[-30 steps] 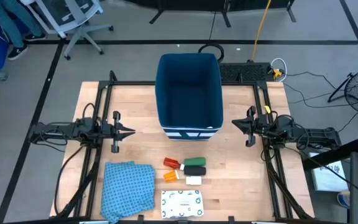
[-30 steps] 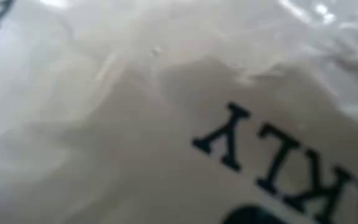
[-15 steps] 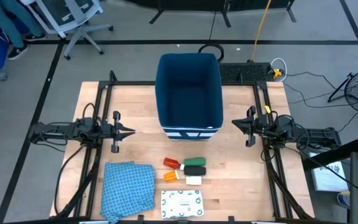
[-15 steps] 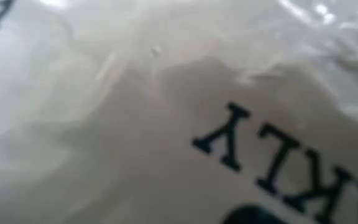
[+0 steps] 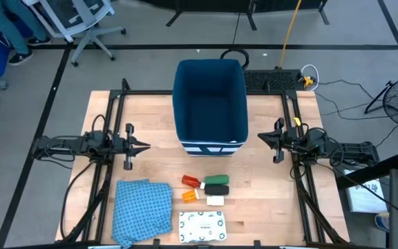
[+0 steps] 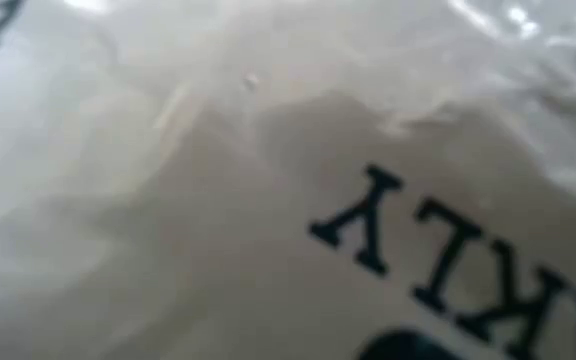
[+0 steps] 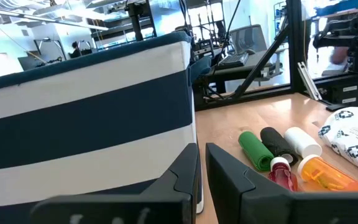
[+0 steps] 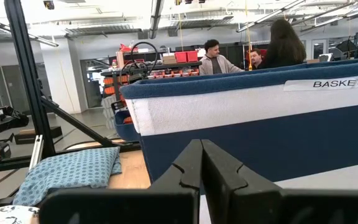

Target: Pick & place medical supplies in basket/bin

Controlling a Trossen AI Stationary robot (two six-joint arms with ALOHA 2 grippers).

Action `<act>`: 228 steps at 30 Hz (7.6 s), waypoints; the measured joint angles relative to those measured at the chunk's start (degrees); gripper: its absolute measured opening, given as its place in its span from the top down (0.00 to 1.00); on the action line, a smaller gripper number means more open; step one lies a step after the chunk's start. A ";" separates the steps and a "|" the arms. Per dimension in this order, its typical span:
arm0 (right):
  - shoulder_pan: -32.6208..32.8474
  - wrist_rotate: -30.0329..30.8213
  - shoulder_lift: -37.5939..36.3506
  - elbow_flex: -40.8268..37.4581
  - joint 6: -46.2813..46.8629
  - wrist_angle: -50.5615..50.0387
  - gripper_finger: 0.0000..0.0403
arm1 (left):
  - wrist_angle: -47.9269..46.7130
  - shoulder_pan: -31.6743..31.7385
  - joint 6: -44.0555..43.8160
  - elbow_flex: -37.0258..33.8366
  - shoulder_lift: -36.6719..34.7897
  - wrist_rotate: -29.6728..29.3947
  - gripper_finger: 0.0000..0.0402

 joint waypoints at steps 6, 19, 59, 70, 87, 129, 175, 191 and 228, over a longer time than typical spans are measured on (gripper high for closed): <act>0.00 0.01 -0.01 0.01 0.01 0.01 1.00 | 0.01 0.00 0.00 0.00 0.00 0.00 0.91; 0.00 0.01 -0.02 0.01 0.01 0.00 1.00 | 0.01 0.00 0.00 0.00 0.00 0.00 0.91; 0.00 0.00 -0.01 0.00 0.01 0.00 1.00 | 0.01 0.00 0.00 0.00 0.00 0.00 0.91; 0.00 0.00 -0.01 0.01 0.02 0.00 1.00 | 0.01 0.01 0.00 0.00 0.00 0.00 0.91; -0.01 0.02 -0.02 0.00 0.02 1.32 1.00 | 0.07 0.00 -7.42 0.00 0.00 0.07 0.91; -0.02 16.43 0.38 0.04 -26.05 3.50 1.00 | -2.47 -16.28 5.34 42.67 73.81 -15.35 0.91; 0.00 10.40 0.48 0.04 -26.60 2.88 1.00 | -5.39 -13.82 -6.12 48.13 97.94 -2.67 0.32; 0.00 10.50 0.71 0.07 -23.59 2.48 1.00 | 0.16 -13.23 -6.07 47.82 103.28 0.19 0.39; 0.00 10.46 1.67 0.04 -23.76 2.58 1.00 | -15.65 -11.07 8.08 47.65 55.23 -0.56 0.59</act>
